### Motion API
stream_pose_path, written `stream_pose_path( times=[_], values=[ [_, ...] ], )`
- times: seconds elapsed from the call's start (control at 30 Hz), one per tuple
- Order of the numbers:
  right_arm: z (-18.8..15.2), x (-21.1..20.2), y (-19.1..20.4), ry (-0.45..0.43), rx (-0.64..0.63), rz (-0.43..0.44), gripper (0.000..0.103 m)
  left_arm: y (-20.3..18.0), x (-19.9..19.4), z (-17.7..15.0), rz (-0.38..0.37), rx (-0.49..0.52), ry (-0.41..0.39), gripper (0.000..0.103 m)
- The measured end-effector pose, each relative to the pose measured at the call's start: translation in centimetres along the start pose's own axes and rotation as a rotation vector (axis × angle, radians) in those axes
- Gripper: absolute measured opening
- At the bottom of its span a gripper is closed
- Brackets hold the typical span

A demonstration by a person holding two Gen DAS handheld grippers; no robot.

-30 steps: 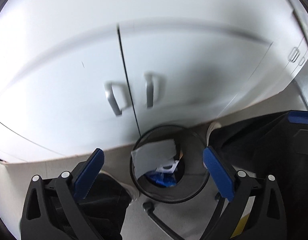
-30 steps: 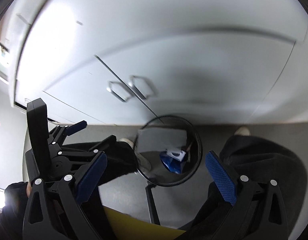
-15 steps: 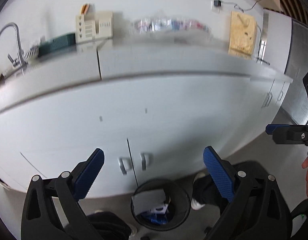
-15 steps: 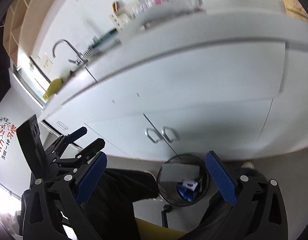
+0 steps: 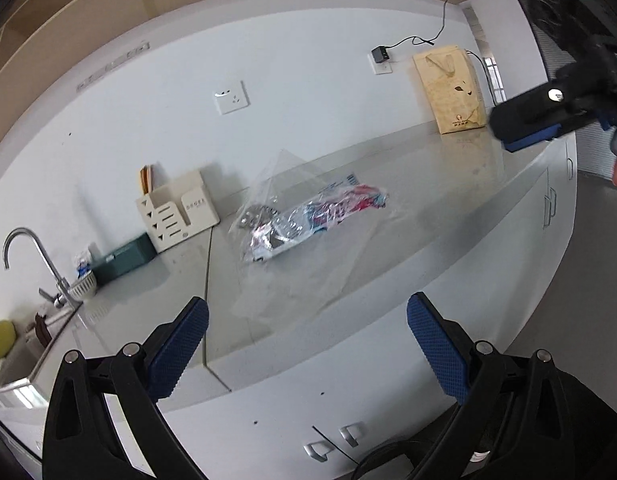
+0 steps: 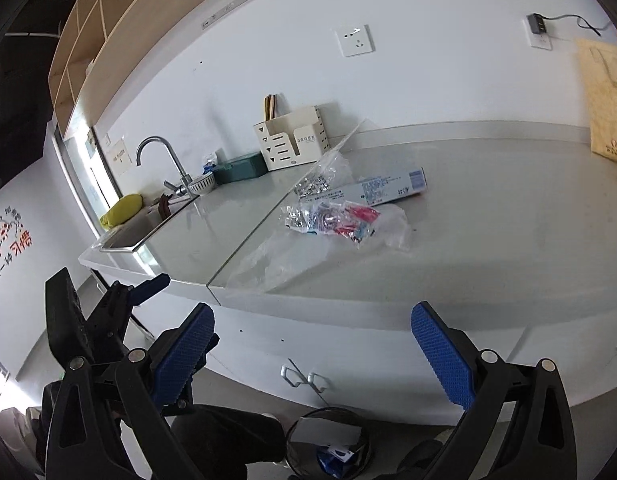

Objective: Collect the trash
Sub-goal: 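Raise both open tools back up toward the counter trash, then grasp the pink toothbrush package with the right tool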

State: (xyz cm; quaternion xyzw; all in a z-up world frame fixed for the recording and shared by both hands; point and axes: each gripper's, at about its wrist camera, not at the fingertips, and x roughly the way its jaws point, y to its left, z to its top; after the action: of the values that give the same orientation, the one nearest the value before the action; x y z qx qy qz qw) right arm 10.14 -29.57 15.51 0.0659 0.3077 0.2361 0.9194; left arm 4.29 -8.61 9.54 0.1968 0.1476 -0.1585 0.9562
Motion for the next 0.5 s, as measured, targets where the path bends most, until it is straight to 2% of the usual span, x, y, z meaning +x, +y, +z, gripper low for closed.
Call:
stream_pose_path(
  times=[0.17,0.27,0.5],
  values=[
    [4.3,4.4,-0.1,0.121,-0.184,0.007,0.1,-1.7,2.6,2.2,-0.044,0.045,0.005,0.099],
    [6.7,7.4,-0.3,0.174,-0.284,0.012,0.1,-1.8,4.7,2.7,-0.066,0.039,0.02,0.099],
    [8.6,13.3,-1.1,0.289,-0.365,0.094,0.1,-1.1,8.6,2.8,-0.09,0.013,0.061,0.099]
  ],
)
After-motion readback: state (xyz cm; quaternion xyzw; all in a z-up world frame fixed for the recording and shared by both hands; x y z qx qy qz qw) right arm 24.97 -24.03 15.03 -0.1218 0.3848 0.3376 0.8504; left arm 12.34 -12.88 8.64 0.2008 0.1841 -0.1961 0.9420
